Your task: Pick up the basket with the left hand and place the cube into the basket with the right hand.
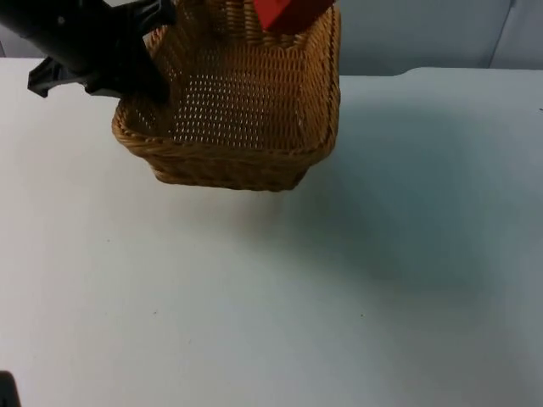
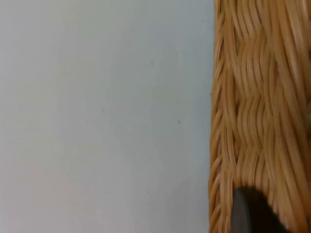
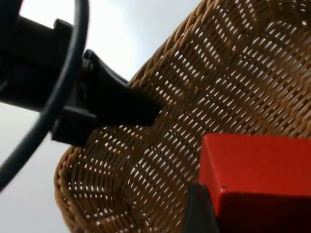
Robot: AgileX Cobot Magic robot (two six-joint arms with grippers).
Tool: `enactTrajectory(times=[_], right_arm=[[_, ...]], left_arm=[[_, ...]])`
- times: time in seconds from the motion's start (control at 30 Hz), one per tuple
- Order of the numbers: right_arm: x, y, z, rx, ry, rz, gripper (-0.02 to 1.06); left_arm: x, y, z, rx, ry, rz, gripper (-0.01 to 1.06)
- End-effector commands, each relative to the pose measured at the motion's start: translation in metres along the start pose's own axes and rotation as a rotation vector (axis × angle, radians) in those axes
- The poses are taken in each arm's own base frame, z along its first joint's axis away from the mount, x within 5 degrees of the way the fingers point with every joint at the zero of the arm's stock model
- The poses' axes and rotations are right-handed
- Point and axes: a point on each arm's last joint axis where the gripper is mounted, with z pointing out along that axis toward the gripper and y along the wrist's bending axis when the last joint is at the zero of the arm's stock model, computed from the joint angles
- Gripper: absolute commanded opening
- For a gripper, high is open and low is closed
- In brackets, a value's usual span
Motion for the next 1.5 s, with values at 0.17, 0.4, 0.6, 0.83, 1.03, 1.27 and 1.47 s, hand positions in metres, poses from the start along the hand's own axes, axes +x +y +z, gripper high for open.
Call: enactTrajectory(times=[0.17,0.4,0.6,0.83,1.03,1.27,1.47], right_arm=[[0.004,-0.010,0.027,-0.001,-0.010,0.019,0.01],[0.004,-0.016,0.035,0.018,-0.033,0.028,0.22],[0.006,-0.018,0.041,0.020,-0.022,0.022,0.63],[0.006,-0.018,0.041,0.018,-0.023,0.002,0.84],[-0.007,-0.011,0.017,0.063,-0.093,-0.063,0.84],[-0.054,0.017,-0.067,0.159,-0.333,-0.210,0.84],[-0.083,0.052,-0.141,0.159,-0.484,-0.304,0.84]], left_arm=[[0.003,-0.011,-0.006,0.062,0.045,-0.017,0.00],[0.007,-0.013,-0.006,0.084,0.085,-0.016,0.00],[0.010,-0.015,-0.007,0.107,0.123,-0.018,0.00],[0.014,-0.017,-0.008,0.127,0.158,-0.013,0.00],[0.017,-0.019,-0.008,0.153,0.186,0.068,0.00],[0.018,-0.027,-0.004,0.173,0.172,0.083,0.00],[0.023,-0.036,0.017,0.175,0.163,0.070,0.00]])
